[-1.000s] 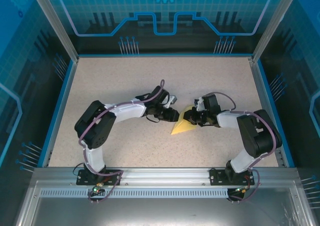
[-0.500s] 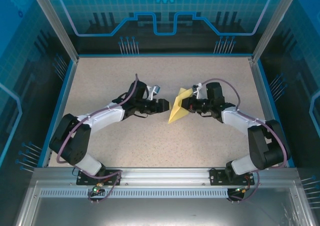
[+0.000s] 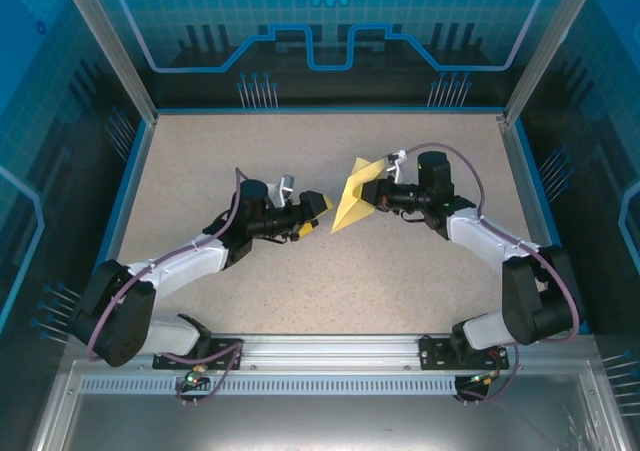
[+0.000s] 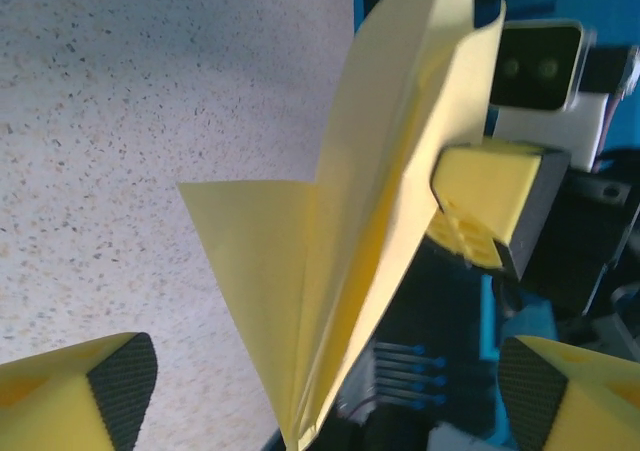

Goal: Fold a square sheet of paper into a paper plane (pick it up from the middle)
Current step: Turn over the paper at the center of the table.

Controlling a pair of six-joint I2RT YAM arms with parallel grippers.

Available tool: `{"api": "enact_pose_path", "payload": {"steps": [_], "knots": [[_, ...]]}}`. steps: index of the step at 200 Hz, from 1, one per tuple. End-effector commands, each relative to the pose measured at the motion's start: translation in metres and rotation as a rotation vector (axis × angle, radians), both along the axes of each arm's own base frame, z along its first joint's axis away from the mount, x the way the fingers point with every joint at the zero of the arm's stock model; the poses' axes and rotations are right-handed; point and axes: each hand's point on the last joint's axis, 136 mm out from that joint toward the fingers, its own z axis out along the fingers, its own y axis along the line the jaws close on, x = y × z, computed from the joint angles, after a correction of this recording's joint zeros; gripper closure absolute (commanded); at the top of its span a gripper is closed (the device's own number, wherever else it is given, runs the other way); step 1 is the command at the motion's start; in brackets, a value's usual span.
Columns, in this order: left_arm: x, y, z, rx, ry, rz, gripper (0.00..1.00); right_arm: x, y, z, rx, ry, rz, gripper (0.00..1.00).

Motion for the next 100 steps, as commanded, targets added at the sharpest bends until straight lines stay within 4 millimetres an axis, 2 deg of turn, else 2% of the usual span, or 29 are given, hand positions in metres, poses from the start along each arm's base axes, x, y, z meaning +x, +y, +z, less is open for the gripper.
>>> {"api": "enact_pose_path", "payload": {"steps": [1, 34, 56, 86, 100], "knots": [[0.004, -0.007, 0.030, -0.153, 0.005, 0.075, 0.06, 0.004, 0.003, 0.033, 0.058, -0.069, 0.016, 0.95], [0.001, -0.030, 0.036, -0.217, 0.032, 0.043, 0.04, 0.005, 0.005, 0.041, 0.082, -0.095, 0.018, 0.95], [0.004, -0.035, 0.038, -0.227, 0.024, 0.032, 0.05, 0.002, 0.005, 0.042, 0.081, -0.095, 0.021, 0.95], [0.007, -0.040, 0.042, -0.201, -0.005, 0.006, 0.12, -0.001, 0.005, 0.041, 0.089, -0.086, 0.029, 0.95], [0.010, -0.042, 0.043, -0.184, -0.020, -0.004, 0.19, -0.003, 0.005, 0.040, 0.096, -0.083, 0.034, 0.95]]}}
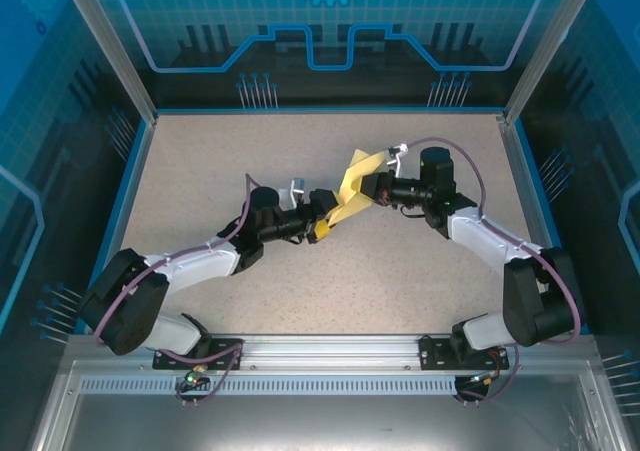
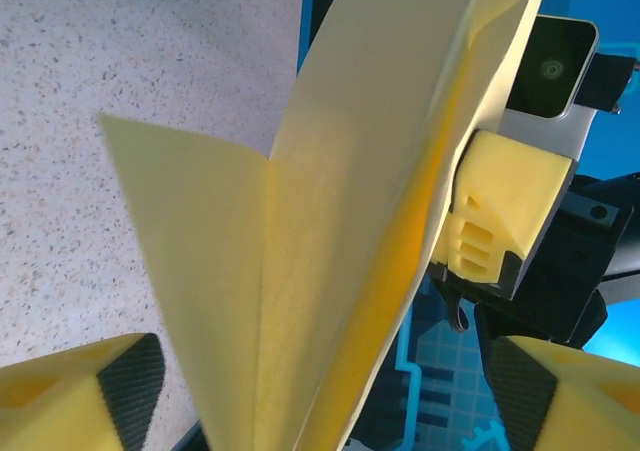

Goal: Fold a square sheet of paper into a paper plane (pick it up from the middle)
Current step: Turn over the paper at the center of the table.

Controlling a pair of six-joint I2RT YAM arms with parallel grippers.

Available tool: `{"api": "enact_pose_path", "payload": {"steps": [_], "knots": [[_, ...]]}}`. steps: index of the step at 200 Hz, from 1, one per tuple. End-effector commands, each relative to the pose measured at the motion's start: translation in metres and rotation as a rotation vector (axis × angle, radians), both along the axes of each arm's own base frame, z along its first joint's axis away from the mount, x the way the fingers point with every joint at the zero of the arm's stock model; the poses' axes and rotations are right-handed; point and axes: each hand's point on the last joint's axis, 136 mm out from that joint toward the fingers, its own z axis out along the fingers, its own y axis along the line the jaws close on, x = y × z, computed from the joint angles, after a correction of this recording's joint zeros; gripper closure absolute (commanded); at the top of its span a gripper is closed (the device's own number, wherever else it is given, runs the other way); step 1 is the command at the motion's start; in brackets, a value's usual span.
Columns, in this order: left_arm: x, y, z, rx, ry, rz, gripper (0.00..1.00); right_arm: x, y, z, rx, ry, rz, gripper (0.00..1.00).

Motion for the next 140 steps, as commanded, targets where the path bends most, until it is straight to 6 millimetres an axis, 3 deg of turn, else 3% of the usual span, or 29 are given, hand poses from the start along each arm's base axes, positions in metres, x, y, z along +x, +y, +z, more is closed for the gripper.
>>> {"api": "enact_pose_path", "payload": {"steps": [1, 60, 140], "knots": [[0.010, -0.007, 0.028, -0.027, -0.082, -0.014, 0.20, -0.006, 0.001, 0.017, 0.037, -0.043, 0.027, 0.95], [0.013, -0.011, 0.029, 0.029, -0.118, -0.049, 0.46, -0.010, 0.002, 0.012, 0.035, -0.025, 0.045, 0.96], [0.011, -0.005, 0.024, 0.085, -0.122, -0.072, 0.67, -0.006, 0.002, 0.000, 0.027, -0.004, 0.044, 0.96]]}}
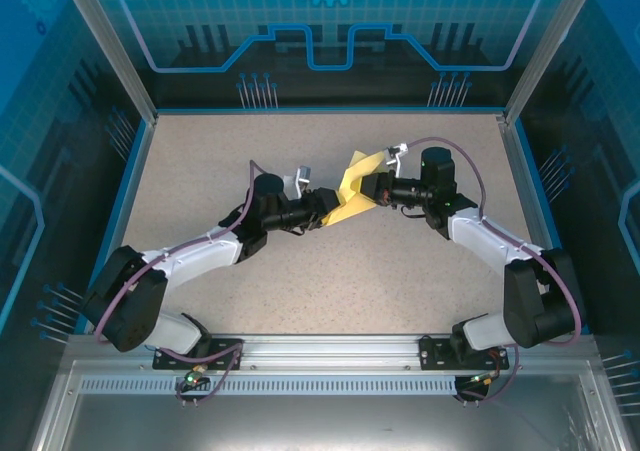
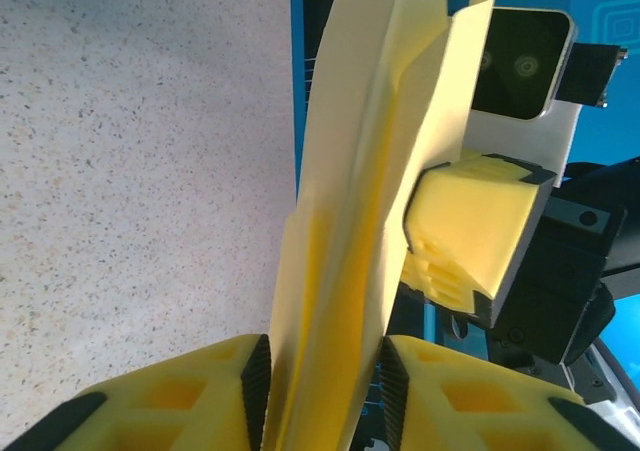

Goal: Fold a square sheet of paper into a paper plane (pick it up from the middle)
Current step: Turn over the paper at the center of the table.

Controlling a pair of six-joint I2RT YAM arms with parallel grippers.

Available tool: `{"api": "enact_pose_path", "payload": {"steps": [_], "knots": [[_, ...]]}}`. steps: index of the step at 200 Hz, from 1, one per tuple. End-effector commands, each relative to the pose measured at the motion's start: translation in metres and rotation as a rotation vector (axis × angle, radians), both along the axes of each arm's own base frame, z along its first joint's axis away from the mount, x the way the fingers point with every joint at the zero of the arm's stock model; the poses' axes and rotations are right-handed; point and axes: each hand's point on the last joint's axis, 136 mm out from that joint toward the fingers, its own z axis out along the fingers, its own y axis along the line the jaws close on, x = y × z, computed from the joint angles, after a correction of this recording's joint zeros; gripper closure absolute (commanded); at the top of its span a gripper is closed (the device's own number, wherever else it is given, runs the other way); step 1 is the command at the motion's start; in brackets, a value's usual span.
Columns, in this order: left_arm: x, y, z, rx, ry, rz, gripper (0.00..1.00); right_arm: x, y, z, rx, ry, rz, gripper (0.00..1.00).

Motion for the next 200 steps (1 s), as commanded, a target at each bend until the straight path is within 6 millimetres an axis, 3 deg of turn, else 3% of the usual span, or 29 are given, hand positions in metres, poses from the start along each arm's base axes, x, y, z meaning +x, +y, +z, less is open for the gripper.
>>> {"api": "enact_pose_path", "payload": {"steps": [1, 105, 140, 174, 200], "knots": [[0.000, 0.000, 0.012, 0.006, -0.039, -0.028, 0.67, -0.002, 0.000, -0.005, 0.008, 0.009, 0.018, 0.96], [0.000, 0.004, 0.014, -0.009, -0.049, -0.047, 0.85, -0.001, 0.002, -0.020, -0.008, 0.044, 0.028, 0.93], [0.001, 0.005, 0.013, 0.013, -0.057, -0.050, 0.89, 0.000, 0.001, -0.022, -0.015, 0.050, 0.020, 0.86], [0.003, 0.009, 0.013, 0.063, -0.079, -0.059, 0.90, -0.001, -0.009, -0.030, -0.059, 0.067, -0.001, 0.73], [0.001, 0.021, 0.007, 0.247, -0.121, -0.085, 0.90, -0.003, -0.024, -0.035, -0.107, 0.067, -0.030, 0.61]]}}
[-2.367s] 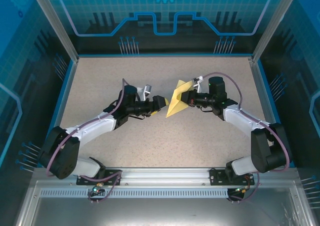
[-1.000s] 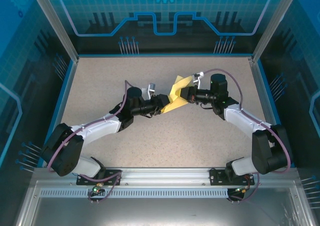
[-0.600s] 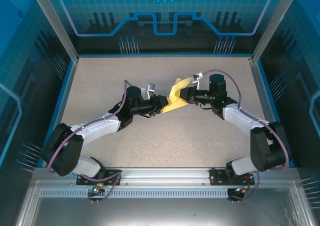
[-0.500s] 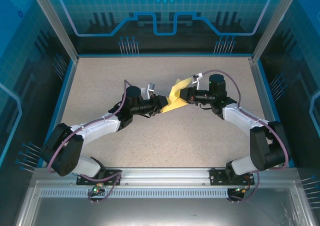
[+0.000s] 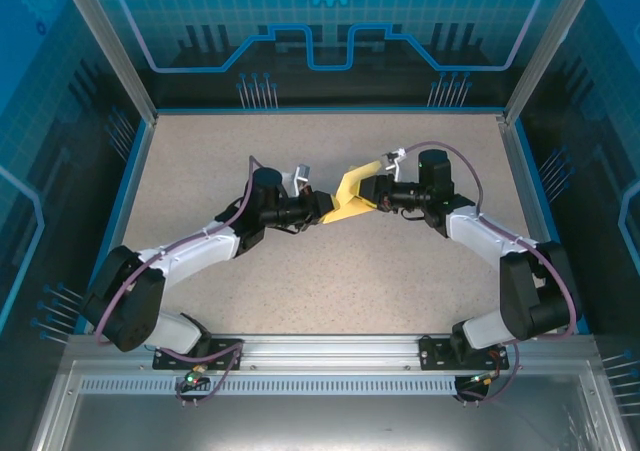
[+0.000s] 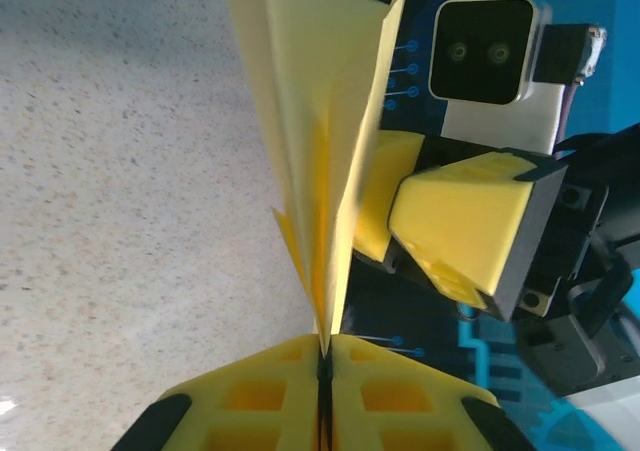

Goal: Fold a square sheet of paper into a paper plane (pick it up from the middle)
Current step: Turn over the paper at the center of the table.

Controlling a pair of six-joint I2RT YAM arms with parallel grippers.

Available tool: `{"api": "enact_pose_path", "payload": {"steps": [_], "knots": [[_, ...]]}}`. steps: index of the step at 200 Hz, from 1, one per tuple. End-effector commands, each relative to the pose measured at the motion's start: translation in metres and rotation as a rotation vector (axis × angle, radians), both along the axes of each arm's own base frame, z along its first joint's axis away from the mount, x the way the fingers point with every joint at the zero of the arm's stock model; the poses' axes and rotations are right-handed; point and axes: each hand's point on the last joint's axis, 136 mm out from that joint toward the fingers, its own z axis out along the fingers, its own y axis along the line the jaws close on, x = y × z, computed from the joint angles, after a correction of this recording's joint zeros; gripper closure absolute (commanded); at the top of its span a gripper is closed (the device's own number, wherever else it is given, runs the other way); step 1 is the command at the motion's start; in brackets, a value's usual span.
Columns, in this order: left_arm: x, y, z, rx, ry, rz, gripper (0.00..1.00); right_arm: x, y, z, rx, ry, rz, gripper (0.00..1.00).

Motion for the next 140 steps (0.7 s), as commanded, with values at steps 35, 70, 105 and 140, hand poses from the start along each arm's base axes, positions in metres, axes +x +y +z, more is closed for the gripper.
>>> {"api": "enact_pose_path", "payload": {"steps": [35, 70, 105, 140], "knots": [[-0.007, 0.040, 0.000, 0.554, -0.200, -0.106, 0.91, -0.004, -0.040, -0.009, -0.103, -0.003, -0.063, 0.57], [-0.002, 0.071, -0.006, 1.096, -0.392, -0.156, 0.92, -0.003, -0.058, -0.010, -0.153, -0.010, -0.102, 0.56], [0.011, 0.075, -0.016, 1.464, -0.576, -0.191, 0.94, 0.000, -0.069, -0.010, -0.186, -0.019, -0.133, 0.54], [0.008, 0.043, -0.042, 1.632, -0.763, -0.301, 0.94, 0.001, -0.073, -0.009, -0.192, -0.027, -0.142, 0.54]]}}
